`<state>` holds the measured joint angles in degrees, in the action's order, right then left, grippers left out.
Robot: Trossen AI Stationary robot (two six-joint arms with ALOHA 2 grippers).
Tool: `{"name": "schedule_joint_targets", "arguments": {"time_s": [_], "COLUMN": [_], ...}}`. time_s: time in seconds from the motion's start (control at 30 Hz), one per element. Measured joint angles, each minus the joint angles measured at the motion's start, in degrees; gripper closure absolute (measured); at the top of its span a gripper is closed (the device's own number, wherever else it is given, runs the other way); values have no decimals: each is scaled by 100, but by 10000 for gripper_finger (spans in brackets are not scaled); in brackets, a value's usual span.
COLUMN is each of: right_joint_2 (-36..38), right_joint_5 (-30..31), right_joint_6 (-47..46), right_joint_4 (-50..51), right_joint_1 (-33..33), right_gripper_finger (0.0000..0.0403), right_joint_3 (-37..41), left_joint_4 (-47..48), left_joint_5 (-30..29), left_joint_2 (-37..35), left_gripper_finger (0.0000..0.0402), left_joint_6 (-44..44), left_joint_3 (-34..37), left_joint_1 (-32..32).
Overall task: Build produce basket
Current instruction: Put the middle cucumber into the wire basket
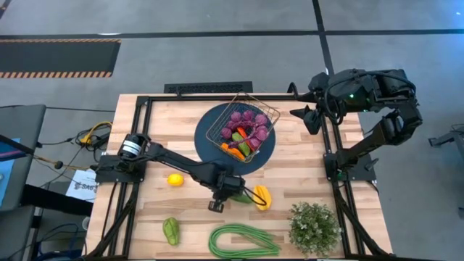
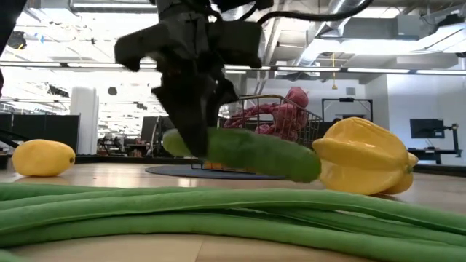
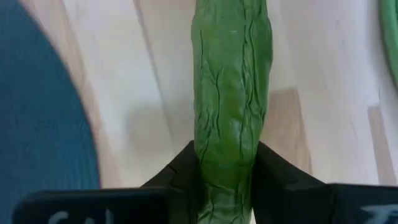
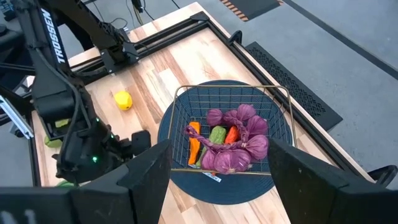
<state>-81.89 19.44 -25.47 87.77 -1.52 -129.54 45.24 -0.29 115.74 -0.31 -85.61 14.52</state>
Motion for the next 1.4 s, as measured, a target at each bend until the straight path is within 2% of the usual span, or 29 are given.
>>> {"name": "schedule_joint_targets", "arguments": {"time_s": [0.27, 0.5, 0.67, 0.77, 0.9, 1.03, 1.1, 1.4], "right_joint_2": [0, 2, 2, 2, 2, 2, 2, 2], "right_joint_5": [0, -4, -7, -10, -15, -15, -15, -15], "right_joint_6": [26, 50, 66, 66, 66, 153, 157, 167], "right_joint_4": [1, 14, 45, 52, 52, 52, 52, 52], "right_joint_1": [1, 1, 0, 0, 0, 0, 0, 0], "right_gripper_finger": [122, 122, 122, 122, 122, 122, 122, 122], "right_joint_3": [0, 0, 0, 1, 0, 0, 0, 0], "left_joint_4": [1585, 2652, 3666, 4087, 3989, 3423, 3038, 2253], "left_joint_5": [-464, -1390, -2284, -2448, -2241, -1415, -1009, -196], "left_joint_2": [-39, -155, -187, -228, -308, -309, -308, -307], "left_gripper_finger": [332, 332, 332, 332, 332, 332, 332, 332], "left_joint_6": [-42, 44, 107, -165, -249, -239, -206, -270], "left_joint_3": [-1355, -2829, -3751, -4066, -4126, -3999, -3812, -2612], "left_joint_1": [-2, -93, -477, -922, -1589, -2216, -2481, -3221]}}
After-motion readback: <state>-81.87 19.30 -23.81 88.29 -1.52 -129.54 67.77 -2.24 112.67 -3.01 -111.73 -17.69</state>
